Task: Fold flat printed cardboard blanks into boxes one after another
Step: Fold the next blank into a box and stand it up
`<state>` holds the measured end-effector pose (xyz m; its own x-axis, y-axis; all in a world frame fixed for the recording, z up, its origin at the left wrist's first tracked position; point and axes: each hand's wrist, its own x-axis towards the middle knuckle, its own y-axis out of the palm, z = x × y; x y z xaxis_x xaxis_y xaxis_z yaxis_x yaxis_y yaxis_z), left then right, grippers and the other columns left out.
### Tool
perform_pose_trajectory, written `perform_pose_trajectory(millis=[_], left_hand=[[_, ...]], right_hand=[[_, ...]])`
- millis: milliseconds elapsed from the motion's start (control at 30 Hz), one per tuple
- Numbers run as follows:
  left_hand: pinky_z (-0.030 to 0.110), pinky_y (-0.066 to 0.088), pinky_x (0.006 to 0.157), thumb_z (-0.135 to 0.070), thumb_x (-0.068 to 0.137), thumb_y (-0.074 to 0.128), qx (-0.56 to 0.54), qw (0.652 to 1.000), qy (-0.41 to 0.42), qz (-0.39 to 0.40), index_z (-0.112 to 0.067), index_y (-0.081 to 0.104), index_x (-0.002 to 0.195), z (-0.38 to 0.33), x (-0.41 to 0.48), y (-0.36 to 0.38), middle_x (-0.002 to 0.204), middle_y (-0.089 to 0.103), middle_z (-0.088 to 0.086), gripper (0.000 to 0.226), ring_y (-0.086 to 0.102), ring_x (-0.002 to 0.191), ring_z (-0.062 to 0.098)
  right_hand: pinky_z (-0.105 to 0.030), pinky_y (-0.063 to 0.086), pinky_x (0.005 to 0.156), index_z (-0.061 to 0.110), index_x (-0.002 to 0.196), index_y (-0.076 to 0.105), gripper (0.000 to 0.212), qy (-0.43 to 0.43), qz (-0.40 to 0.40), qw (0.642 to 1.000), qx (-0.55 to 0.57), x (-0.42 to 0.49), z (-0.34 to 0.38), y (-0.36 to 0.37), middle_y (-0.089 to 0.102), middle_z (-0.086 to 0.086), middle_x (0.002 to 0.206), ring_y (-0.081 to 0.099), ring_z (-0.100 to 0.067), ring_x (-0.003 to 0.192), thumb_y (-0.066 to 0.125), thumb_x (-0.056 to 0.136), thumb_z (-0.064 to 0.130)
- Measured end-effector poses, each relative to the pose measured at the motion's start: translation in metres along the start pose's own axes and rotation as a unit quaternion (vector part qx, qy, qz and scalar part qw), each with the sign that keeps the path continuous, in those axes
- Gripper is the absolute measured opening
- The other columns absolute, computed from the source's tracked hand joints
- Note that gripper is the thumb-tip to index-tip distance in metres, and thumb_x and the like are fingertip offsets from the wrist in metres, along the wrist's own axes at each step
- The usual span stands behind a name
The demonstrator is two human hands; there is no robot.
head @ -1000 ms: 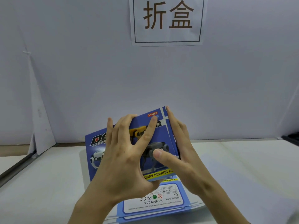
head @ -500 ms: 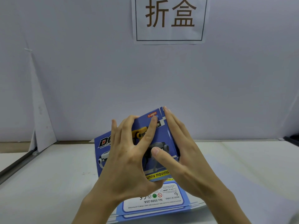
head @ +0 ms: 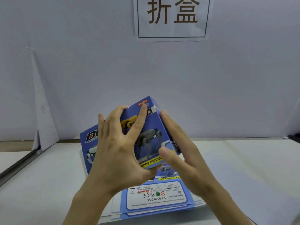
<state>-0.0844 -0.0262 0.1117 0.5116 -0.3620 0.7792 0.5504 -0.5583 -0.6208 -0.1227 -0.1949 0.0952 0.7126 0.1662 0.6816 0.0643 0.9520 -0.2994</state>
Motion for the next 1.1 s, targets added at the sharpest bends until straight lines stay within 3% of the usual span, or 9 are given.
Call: perform_pose_trajectory(millis=[233, 367, 533, 633, 700, 800, 867, 1000, 1100], left_hand=[[0.069, 0.024, 0.104, -0.068, 0.057, 0.062, 0.033, 0.999, 0.016, -0.028, -0.012, 0.036, 0.146, -0.003, -0.003, 0.005, 0.132, 0.041, 0.029, 0.108, 0.028, 0.125, 0.036], [0.061, 0.014, 0.112, -0.070, 0.060, 0.056, 0.007, 1.000, 0.011, -0.018, -0.020, 0.025, 0.149, 0.002, -0.001, 0.004, 0.140, 0.033, 0.025, 0.107, 0.028, 0.135, 0.036], [0.062, 0.001, 0.115, -0.073, 0.061, 0.057, 0.039, 0.996, 0.084, 0.002, -0.026, 0.016, 0.150, 0.016, 0.001, 0.006, 0.157, 0.015, 0.015, 0.108, 0.007, 0.147, 0.034], [0.055, -0.007, 0.115, -0.076, 0.062, 0.066, -0.056, 0.994, -0.090, -0.028, -0.038, -0.006, 0.150, 0.017, 0.002, 0.016, 0.159, -0.013, 0.010, 0.120, -0.019, 0.145, 0.022], [0.045, -0.003, 0.118, -0.078, 0.052, 0.071, -0.243, 0.934, -0.262, -0.021, -0.046, -0.019, 0.145, 0.019, 0.000, 0.021, 0.158, -0.021, -0.002, 0.133, -0.020, 0.143, 0.008], [0.048, 0.022, 0.114, -0.076, 0.023, 0.079, -0.589, 0.712, -0.381, -0.009, -0.037, -0.001, 0.152, 0.031, 0.002, 0.023, 0.152, 0.033, 0.000, 0.157, 0.033, 0.138, 0.019], [0.051, 0.041, 0.103, -0.069, 0.025, 0.086, -0.658, 0.656, -0.370, 0.013, -0.023, 0.028, 0.148, 0.034, 0.002, 0.030, 0.126, 0.063, 0.005, 0.143, 0.060, 0.115, 0.021], [0.034, 0.055, 0.078, -0.034, 0.055, 0.090, -0.556, 0.773, -0.302, -0.050, -0.012, 0.052, 0.122, 0.043, -0.003, 0.045, 0.098, 0.071, -0.003, 0.081, 0.069, 0.090, 0.013], [0.019, 0.055, 0.066, -0.015, 0.054, 0.092, -0.489, 0.835, -0.248, 0.038, -0.006, 0.050, 0.127, 0.052, -0.012, 0.058, 0.100, 0.073, -0.003, 0.085, 0.071, 0.090, 0.012]], right_hand=[[-0.049, 0.037, 0.109, 0.053, 0.146, 0.019, 0.059, -0.007, -0.031, 0.995, -0.094, -0.003, -0.009, 0.012, 0.019, 0.029, 0.154, 0.022, -0.004, 0.144, 0.044, 0.094, 0.038], [-0.028, 0.051, 0.096, 0.064, 0.140, 0.018, 0.058, 0.012, -0.010, 0.998, -0.061, 0.001, -0.001, 0.006, 0.015, 0.037, 0.151, 0.018, 0.002, 0.143, 0.047, 0.091, 0.050], [-0.018, 0.055, 0.068, 0.057, 0.144, 0.014, 0.104, 0.124, -0.081, 0.988, 0.050, 0.006, 0.002, -0.011, 0.058, 0.036, 0.109, 0.065, -0.005, 0.102, 0.075, 0.061, 0.049], [-0.020, 0.054, 0.061, 0.048, 0.148, 0.015, 0.109, 0.148, -0.185, 0.964, 0.118, 0.009, -0.011, -0.013, 0.063, 0.015, 0.105, 0.071, -0.013, 0.088, 0.075, 0.060, 0.027], [-0.027, 0.057, 0.069, 0.043, 0.146, 0.021, 0.102, 0.143, -0.223, 0.949, 0.171, 0.011, -0.019, -0.011, 0.061, -0.001, 0.116, 0.071, -0.021, 0.092, 0.072, 0.062, 0.018], [-0.044, 0.057, 0.077, 0.036, 0.139, 0.032, 0.099, 0.179, -0.186, 0.937, 0.234, 0.008, -0.030, -0.009, 0.062, -0.012, 0.114, 0.070, -0.031, 0.093, 0.078, 0.053, 0.020], [-0.042, 0.058, 0.079, 0.036, 0.140, 0.031, 0.105, 0.218, -0.117, 0.951, 0.187, 0.005, -0.036, -0.009, 0.062, -0.008, 0.116, 0.069, -0.028, 0.097, 0.079, 0.046, 0.030], [-0.027, 0.044, 0.096, 0.042, 0.144, 0.025, 0.099, 0.238, -0.052, 0.970, 0.016, 0.004, -0.040, -0.022, 0.041, 0.012, 0.142, 0.043, -0.007, 0.129, 0.065, 0.057, 0.064], [-0.026, 0.037, 0.100, 0.050, 0.131, 0.038, 0.058, 0.205, -0.124, 0.970, 0.046, 0.007, -0.041, -0.037, 0.045, 0.016, 0.138, 0.043, -0.003, 0.129, 0.052, 0.075, 0.057]])
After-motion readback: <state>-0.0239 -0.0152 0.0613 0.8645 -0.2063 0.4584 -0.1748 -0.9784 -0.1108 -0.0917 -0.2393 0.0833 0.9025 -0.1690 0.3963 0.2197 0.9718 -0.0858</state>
